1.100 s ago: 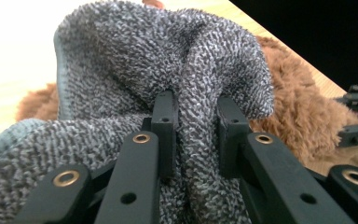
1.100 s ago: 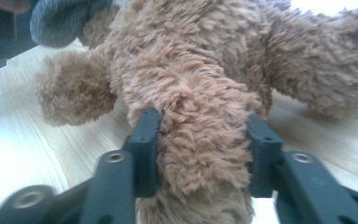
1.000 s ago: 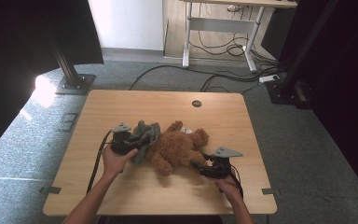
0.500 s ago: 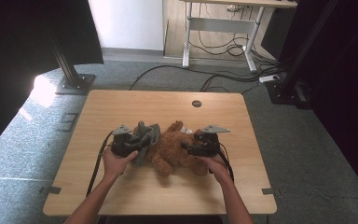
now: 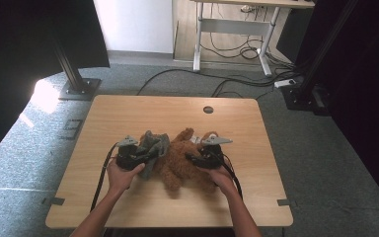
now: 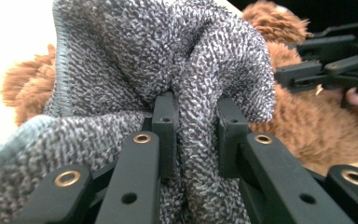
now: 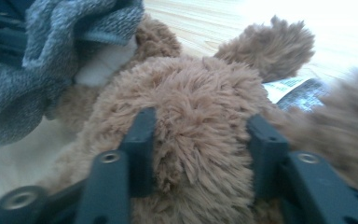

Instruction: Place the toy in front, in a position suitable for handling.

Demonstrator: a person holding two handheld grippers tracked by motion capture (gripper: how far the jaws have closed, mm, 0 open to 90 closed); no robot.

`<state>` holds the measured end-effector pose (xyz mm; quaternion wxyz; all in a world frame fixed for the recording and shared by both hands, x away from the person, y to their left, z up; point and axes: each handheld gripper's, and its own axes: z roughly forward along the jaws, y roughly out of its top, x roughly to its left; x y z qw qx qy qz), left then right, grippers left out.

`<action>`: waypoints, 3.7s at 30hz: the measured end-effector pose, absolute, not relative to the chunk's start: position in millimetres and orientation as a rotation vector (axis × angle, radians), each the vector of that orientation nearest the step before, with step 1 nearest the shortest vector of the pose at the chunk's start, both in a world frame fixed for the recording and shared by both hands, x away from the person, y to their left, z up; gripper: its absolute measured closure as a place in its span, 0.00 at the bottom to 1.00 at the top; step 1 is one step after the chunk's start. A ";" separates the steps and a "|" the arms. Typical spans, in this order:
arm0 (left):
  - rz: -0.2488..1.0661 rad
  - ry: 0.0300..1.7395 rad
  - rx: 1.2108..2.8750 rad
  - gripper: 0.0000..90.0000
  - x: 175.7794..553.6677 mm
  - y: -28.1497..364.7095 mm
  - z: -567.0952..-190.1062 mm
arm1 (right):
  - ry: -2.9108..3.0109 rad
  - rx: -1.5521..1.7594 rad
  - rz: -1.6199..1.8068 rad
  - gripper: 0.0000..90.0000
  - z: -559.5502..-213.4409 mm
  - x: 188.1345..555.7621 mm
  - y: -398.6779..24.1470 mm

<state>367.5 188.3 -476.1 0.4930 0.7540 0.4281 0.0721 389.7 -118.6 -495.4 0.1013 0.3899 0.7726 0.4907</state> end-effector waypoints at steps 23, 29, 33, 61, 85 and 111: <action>0.123 0.993 2.023 0.80 392.4 124.8 -459.4 | 2.227 0.935 1.574 0.72 -515.4 333.0 -126.6; 0.100 1.008 1.993 0.81 388.9 137.7 -466.2 | 2.216 0.922 1.580 0.72 -516.3 330.7 -125.1; 0.110 1.004 1.984 0.81 386.7 142.8 -466.7 | 2.216 0.906 1.566 0.72 -516.1 328.5 -124.5; 0.088 1.032 1.853 0.82 375.6 186.9 -476.9 | 2.293 1.023 1.469 0.37 -528.2 306.5 -143.7; 0.088 1.011 1.825 0.81 389.8 162.3 -485.0 | 2.217 1.090 1.199 0.64 -538.1 358.4 -123.8; 0.188 1.033 1.797 0.82 343.1 217.9 -475.9 | 2.302 0.980 1.262 0.69 -546.3 334.6 -137.8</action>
